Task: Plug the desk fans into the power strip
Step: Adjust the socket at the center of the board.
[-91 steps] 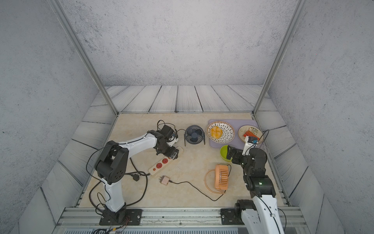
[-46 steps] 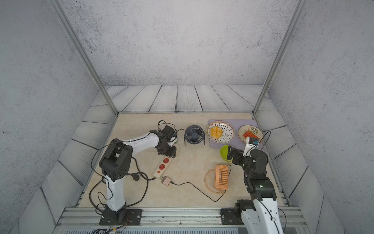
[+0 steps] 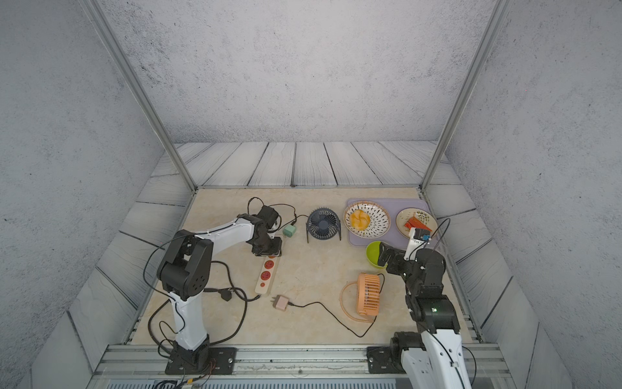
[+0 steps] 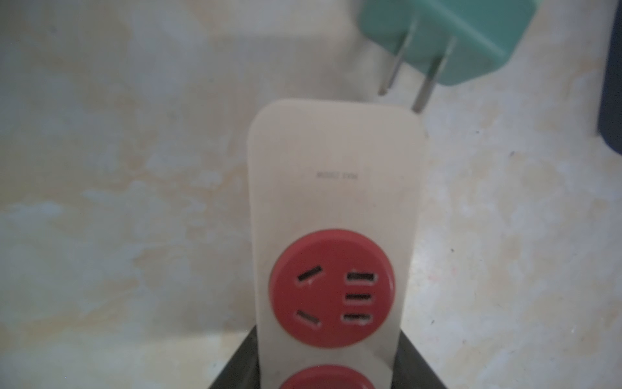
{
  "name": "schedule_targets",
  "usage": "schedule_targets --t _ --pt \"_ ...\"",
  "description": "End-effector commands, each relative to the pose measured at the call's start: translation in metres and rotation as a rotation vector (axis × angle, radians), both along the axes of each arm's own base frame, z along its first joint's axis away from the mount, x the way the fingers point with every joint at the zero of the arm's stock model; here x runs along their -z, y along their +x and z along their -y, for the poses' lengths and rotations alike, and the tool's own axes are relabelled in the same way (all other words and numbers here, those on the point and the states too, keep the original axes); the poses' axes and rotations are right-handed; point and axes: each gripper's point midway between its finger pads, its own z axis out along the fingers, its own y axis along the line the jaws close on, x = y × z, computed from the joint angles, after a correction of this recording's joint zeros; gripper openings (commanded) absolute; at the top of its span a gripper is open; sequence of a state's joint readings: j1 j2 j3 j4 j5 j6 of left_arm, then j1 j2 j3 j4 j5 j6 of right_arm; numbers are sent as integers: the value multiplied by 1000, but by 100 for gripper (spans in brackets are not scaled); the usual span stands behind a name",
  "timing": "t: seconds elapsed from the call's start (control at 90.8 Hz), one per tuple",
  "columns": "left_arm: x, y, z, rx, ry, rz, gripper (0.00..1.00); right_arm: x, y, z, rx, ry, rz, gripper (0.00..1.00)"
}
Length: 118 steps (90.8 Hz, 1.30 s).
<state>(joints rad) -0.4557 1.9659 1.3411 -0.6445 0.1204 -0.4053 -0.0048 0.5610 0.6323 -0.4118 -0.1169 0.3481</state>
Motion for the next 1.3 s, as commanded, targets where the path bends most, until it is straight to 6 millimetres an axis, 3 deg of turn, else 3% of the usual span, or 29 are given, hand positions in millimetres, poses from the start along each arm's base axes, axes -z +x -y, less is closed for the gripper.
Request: schedule_targets --t 0.0,0.176,0.308,0.396,0.594,0.749,1.057,1.288 --pt "3 -8 -24 -115 78 -12 26 6 -1 3 18 -5 -14 99" --pt "9 -10 -29 -150 76 -15 33 6 0 3 20 -8 -14 99" --pt "8 -6 -28 -132 87 -11 45 6 -2 6 32 -20 -26 99" --pt "-1 -1 -26 -109 74 23 57 6 -1 5 24 -13 -19 99" --pt "-49 20 -20 -34 53 163 75 7 0 5 26 -14 -24 99" --pt "-66 31 -10 76 73 211 90 7 2 3 17 -4 -19 99" --pt "-71 52 5 156 103 201 99 5 0 5 27 -13 -18 99" --pt "-56 72 25 193 104 164 99 6 -1 5 27 -13 -18 99"
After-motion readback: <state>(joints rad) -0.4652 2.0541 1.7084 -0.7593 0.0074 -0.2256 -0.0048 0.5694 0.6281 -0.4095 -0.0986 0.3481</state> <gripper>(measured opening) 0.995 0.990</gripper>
